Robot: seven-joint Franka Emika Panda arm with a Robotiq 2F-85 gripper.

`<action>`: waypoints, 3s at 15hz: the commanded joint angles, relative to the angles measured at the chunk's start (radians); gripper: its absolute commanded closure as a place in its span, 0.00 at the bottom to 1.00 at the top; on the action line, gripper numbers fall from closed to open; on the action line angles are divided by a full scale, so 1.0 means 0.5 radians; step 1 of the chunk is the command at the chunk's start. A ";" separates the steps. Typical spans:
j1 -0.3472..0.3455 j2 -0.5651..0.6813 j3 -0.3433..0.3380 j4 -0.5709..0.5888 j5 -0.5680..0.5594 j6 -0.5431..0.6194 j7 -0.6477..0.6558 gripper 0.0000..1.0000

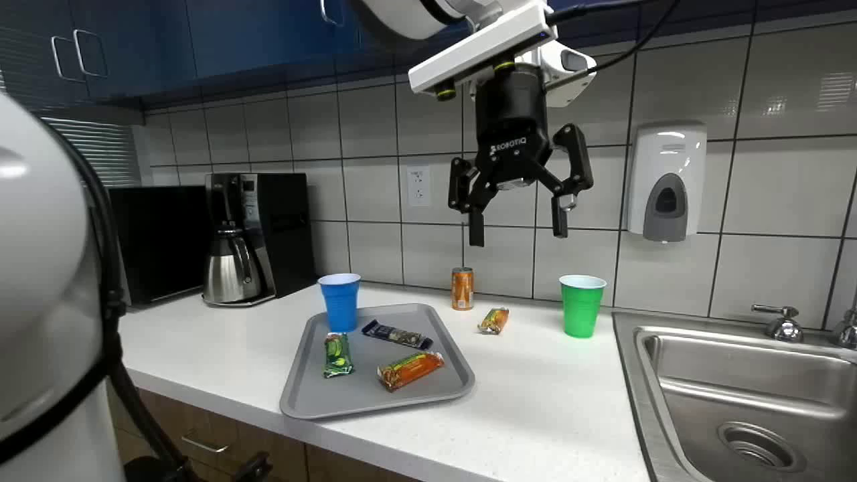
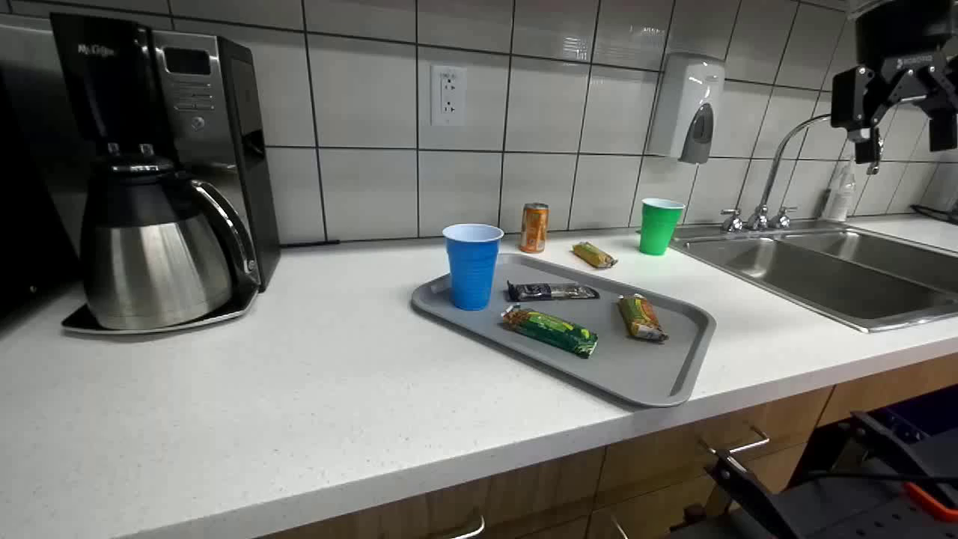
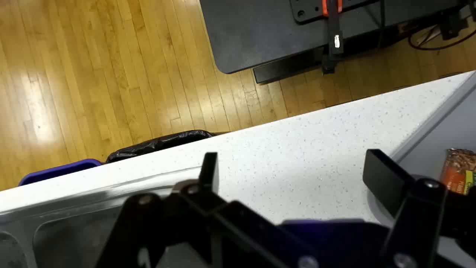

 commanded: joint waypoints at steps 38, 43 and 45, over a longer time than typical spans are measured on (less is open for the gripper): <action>0.405 0.035 0.149 -0.385 0.311 0.777 -0.121 0.00; 0.485 0.099 0.199 -0.383 0.417 0.856 -0.182 0.00; 0.525 0.121 0.225 -0.372 0.457 0.861 -0.216 0.00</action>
